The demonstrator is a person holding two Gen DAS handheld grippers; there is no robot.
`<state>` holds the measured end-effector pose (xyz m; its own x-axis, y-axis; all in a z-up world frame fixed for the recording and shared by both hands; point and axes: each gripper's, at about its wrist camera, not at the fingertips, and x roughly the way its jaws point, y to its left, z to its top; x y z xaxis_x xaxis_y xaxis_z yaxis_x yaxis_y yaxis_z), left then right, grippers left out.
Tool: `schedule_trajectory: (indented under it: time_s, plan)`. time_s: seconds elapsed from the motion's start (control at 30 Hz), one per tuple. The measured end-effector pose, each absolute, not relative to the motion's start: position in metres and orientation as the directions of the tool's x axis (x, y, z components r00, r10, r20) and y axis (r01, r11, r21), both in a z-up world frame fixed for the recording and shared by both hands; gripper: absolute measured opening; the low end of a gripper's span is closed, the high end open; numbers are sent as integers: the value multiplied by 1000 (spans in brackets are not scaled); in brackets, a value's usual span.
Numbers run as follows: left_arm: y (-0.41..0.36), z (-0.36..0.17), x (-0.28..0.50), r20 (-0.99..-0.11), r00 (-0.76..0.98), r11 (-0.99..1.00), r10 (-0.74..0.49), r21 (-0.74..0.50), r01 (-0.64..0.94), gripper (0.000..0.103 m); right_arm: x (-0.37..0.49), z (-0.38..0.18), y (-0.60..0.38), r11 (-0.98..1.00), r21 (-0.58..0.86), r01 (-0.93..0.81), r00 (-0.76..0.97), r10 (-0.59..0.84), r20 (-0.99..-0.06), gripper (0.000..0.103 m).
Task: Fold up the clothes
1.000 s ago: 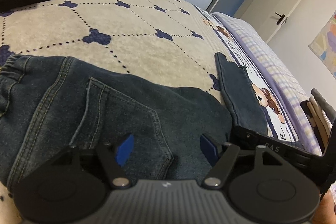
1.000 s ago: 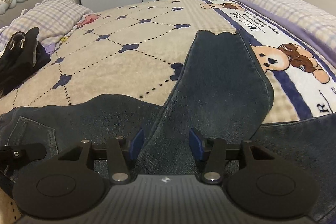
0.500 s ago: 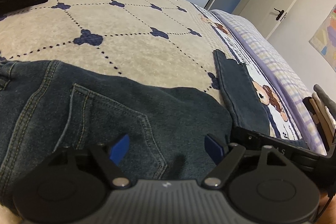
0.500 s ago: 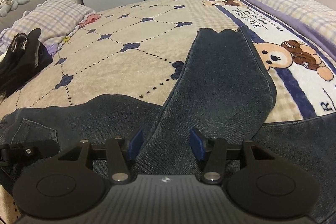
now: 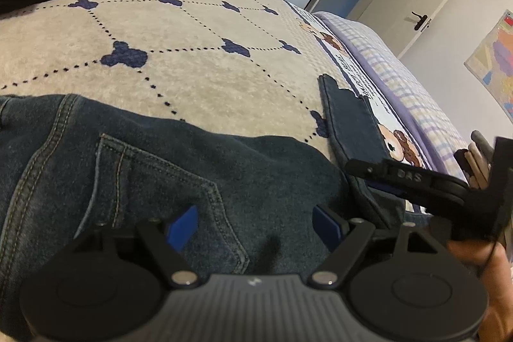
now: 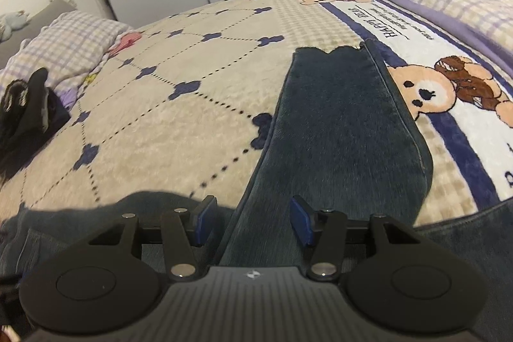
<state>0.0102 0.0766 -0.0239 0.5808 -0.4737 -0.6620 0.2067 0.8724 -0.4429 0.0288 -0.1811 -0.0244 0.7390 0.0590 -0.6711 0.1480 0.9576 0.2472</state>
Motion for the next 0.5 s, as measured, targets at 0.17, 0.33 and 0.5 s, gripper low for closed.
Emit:
schedule_trajectory:
  time_s: [0.17, 0.33, 0.5]
  plan:
    - [74, -25, 8, -664, 584, 878, -468, -424, 222, 81, 42, -37, -183, 963, 211, 169, 731, 21, -682, 42]
    - [73, -26, 7, -664, 586, 882, -465, -402, 245, 81, 32, -34, -195, 947, 238, 216, 754, -7, -657, 14]
    - [72, -25, 6, -667, 583, 884, -464, -391, 257, 81, -2, -1, -211, 935, 219, 278, 803, -102, -587, 14]
